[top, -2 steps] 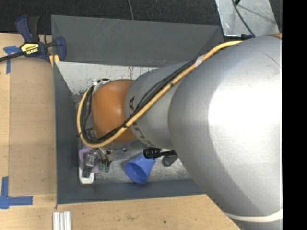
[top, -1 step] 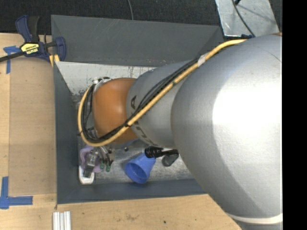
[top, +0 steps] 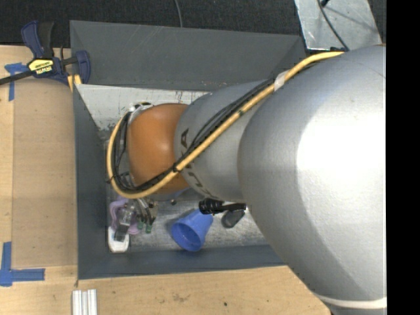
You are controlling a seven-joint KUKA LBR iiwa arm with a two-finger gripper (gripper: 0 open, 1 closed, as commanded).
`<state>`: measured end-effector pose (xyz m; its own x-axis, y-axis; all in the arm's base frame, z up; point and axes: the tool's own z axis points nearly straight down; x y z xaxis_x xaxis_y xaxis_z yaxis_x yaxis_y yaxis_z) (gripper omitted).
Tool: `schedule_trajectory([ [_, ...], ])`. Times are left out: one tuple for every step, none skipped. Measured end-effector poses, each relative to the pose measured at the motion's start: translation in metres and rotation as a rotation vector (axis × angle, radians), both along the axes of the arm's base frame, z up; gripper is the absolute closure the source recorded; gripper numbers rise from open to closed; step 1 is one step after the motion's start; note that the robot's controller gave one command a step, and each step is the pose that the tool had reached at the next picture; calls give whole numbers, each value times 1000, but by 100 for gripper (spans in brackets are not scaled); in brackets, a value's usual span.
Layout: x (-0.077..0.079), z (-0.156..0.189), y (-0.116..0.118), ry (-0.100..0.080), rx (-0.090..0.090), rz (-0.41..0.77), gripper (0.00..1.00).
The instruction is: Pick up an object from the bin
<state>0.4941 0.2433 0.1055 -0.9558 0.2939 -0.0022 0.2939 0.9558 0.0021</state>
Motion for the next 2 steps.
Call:
schedule_trajectory([
  [-1,8,-1,5,-3,0,100],
  [-1,25,-1,5,-2,0,100],
])
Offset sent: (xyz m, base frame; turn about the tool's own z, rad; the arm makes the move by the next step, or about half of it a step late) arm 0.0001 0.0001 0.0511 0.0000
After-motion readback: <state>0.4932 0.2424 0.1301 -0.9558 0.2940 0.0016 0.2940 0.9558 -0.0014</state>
